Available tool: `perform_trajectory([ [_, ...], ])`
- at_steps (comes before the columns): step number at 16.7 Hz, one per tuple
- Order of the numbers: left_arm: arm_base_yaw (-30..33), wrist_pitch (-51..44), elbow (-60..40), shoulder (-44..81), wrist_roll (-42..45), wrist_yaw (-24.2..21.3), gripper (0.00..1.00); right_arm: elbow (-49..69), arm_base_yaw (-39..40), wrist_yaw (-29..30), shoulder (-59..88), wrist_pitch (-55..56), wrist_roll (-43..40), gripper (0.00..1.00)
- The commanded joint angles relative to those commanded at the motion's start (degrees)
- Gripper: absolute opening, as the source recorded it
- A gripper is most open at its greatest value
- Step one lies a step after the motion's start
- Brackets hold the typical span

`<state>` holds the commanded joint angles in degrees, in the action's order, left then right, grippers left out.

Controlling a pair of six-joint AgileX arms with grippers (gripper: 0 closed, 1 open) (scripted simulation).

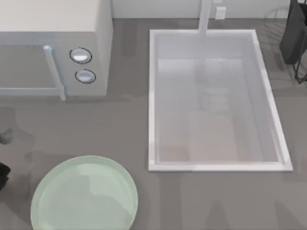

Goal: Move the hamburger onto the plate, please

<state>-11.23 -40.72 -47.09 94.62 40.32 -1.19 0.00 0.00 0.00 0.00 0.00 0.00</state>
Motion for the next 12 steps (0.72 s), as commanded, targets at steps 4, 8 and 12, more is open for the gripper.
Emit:
perform_trajectory([
  [4, 0.18, -11.39, -6.28, -3.61, 0.07, 0.00, 0.00, 0.00, 0.00, 0.00, 0.00, 0.00, 0.00, 1.00],
  [8, 0.22, -21.27, -12.35, -7.92, -0.32, 0.01, 0.00, 0.00, 0.00, 0.00, 0.00, 0.00, 0.00, 1.00],
  [12, 0.24, -22.54, -13.35, -8.87, -0.45, 0.01, 0.00, 0.00, 0.00, 0.00, 0.00, 0.00, 0.00, 1.00],
])
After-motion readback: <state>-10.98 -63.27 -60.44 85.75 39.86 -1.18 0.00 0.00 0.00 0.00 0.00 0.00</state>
